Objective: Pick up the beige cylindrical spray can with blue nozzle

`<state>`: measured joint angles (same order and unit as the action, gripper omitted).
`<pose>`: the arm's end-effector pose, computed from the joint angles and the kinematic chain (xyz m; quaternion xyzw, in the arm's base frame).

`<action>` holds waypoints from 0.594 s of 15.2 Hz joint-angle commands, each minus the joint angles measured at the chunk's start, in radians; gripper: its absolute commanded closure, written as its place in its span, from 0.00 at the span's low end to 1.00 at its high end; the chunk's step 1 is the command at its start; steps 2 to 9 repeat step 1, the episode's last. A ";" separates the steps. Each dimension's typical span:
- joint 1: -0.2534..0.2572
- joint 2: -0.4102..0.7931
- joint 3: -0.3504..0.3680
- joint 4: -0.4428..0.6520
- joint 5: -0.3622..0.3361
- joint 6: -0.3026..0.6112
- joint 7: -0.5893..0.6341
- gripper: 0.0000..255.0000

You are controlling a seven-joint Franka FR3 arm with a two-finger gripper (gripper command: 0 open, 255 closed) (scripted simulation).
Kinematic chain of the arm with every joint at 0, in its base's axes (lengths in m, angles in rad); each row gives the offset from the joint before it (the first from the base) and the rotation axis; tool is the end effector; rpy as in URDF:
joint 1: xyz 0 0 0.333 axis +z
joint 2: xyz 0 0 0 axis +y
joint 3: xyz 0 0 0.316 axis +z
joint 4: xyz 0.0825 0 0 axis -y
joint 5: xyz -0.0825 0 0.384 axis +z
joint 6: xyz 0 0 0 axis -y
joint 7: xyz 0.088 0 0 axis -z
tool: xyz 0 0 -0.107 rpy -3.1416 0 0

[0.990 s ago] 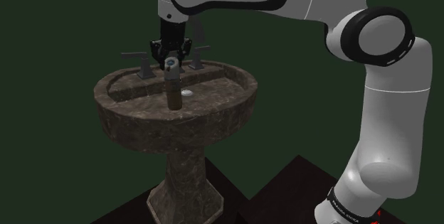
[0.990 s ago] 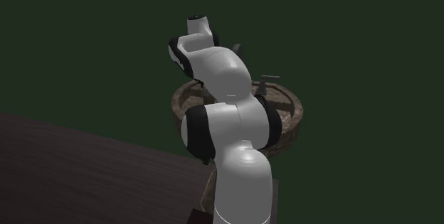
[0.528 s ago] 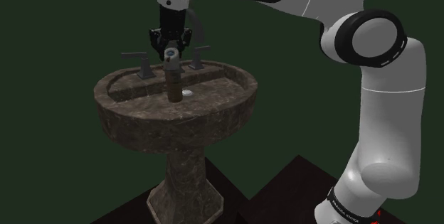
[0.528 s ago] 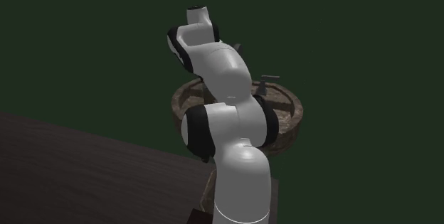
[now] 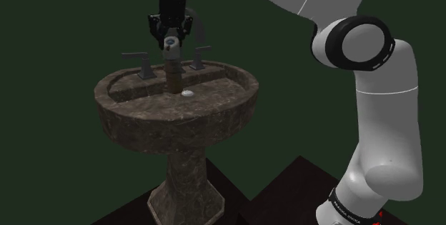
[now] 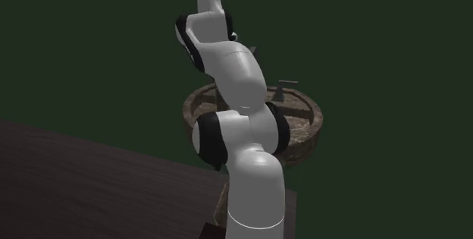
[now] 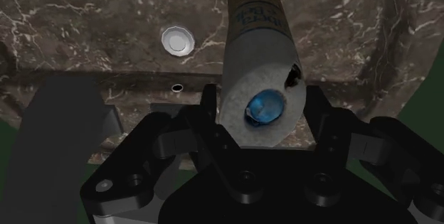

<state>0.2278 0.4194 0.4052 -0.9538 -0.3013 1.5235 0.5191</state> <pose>0.5908 0.2988 0.6670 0.9937 0.0131 0.1106 0.0120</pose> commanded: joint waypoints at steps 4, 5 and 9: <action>0.004 0.007 -0.001 0.021 -0.003 -0.014 -0.002 1.00; 0.004 0.007 -0.001 0.021 -0.003 -0.014 -0.002 1.00; 0.004 0.007 -0.001 0.021 -0.003 -0.014 -0.002 1.00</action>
